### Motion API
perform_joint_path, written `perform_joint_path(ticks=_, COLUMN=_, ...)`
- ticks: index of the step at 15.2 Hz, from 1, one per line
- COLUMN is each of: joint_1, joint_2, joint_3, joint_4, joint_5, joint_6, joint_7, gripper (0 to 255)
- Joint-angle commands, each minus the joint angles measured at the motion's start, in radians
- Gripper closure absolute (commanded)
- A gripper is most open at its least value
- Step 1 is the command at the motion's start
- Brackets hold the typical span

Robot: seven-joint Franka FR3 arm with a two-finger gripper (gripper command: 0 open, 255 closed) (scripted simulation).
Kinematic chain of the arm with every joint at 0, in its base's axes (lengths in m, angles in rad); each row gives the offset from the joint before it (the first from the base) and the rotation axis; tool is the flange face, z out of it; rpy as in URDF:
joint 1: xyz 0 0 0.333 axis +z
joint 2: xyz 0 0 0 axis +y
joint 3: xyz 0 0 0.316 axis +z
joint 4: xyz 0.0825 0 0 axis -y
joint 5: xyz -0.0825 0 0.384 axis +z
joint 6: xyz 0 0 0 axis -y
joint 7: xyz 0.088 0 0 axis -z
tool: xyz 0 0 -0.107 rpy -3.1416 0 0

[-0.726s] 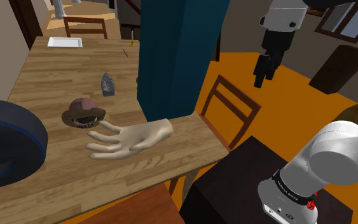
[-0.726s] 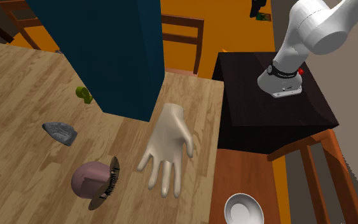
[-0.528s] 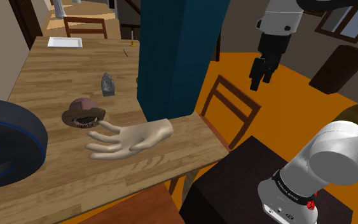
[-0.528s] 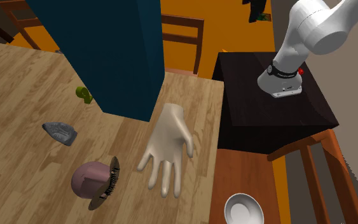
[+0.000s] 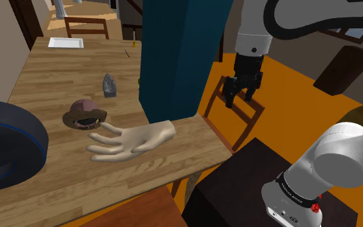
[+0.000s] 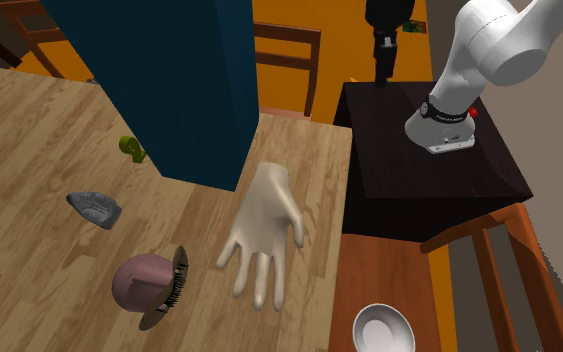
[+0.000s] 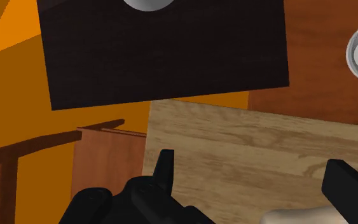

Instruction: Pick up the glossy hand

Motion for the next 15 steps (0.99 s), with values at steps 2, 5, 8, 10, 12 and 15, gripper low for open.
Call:
perform_joint_path(ticks=2, joint_1=0.0, joint_2=0.068, joint_3=0.061, joint_4=-0.007, joint_5=0.049, joint_6=0.08, joint_7=0.113, gripper=0)
perform_joint_path(ticks=5, joint_1=-0.004, joint_2=0.155, joint_3=0.119, joint_4=0.006, joint_5=0.084, joint_6=0.16, joint_7=0.221, gripper=0)
perform_joint_path(ticks=8, joint_1=-0.012, joint_2=0.255, joint_3=0.175, joint_4=0.031, joint_5=0.104, joint_6=0.242, joint_7=0.329, gripper=0)
perform_joint_path(ticks=10, joint_1=-0.018, joint_2=0.328, joint_3=0.209, joint_4=0.056, joint_5=0.107, joint_6=0.296, joint_7=0.402, gripper=0)
perform_joint_path(ticks=12, joint_1=-0.024, joint_2=0.406, joint_3=0.239, joint_4=0.085, joint_5=0.101, joint_6=0.349, joint_7=0.478, gripper=0)
perform_joint_path(ticks=15, joint_1=-0.029, joint_2=0.531, joint_3=0.276, joint_4=0.139, joint_5=0.074, joint_6=0.424, joint_7=0.595, gripper=0)
